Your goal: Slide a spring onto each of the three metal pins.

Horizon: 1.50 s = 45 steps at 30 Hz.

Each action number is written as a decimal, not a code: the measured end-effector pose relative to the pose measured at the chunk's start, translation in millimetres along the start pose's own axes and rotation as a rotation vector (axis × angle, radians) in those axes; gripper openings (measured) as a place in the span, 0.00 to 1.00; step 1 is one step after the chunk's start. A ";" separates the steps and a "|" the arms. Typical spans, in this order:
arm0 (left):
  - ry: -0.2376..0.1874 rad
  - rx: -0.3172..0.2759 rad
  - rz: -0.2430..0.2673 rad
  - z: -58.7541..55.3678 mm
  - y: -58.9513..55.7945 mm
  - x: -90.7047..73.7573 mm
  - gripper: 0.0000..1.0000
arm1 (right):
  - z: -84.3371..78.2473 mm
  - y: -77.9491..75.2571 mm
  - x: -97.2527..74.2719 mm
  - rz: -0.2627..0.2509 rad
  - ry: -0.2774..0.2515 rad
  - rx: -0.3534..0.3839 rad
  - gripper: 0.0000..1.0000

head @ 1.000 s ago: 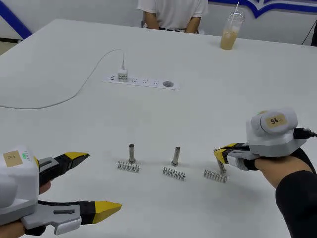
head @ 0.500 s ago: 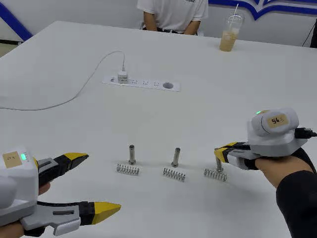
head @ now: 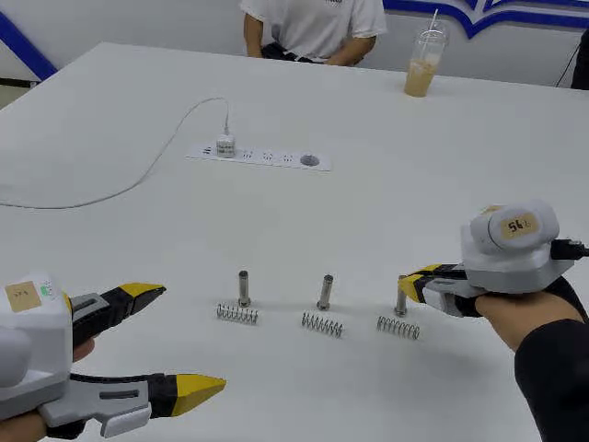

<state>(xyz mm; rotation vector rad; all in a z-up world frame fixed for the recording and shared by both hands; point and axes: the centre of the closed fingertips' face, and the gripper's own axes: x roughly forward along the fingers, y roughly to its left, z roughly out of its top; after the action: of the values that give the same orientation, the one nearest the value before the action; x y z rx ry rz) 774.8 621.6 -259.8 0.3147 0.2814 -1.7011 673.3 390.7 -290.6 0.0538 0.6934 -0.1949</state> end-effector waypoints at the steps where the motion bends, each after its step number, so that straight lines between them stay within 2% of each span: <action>1: 0.000 0.001 -0.001 0.3 -0.3 0.1 0.81 | -0.9 0.3 -1.3 0.000 0.000 0.002 0.08; 22: -0.007 0.014 -0.016 4.6 -6.0 2.6 0.81 | -4.5 -1.0 -6.3 0.001 -0.010 0.002 0.11; 30: -0.009 0.020 -0.014 6.9 -4.4 2.5 0.82 | -5.0 -2.2 -13.7 0.006 -0.013 -0.024 0.15; 34: -0.007 0.023 -0.014 6.9 -3.5 2.2 0.82 | -12.2 -4.7 -16.9 0.017 0.004 -0.052 0.16; 45: -0.006 0.028 -0.022 8.7 -3.9 5.0 0.82 | -31.2 3.2 -17.8 0.133 0.053 -0.149 0.18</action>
<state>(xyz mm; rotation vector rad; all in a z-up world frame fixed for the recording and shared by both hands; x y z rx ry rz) 769.7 614.4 -253.5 0.3279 0.2577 -1.7283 640.9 400.2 -303.3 -0.0373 0.7532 -0.0144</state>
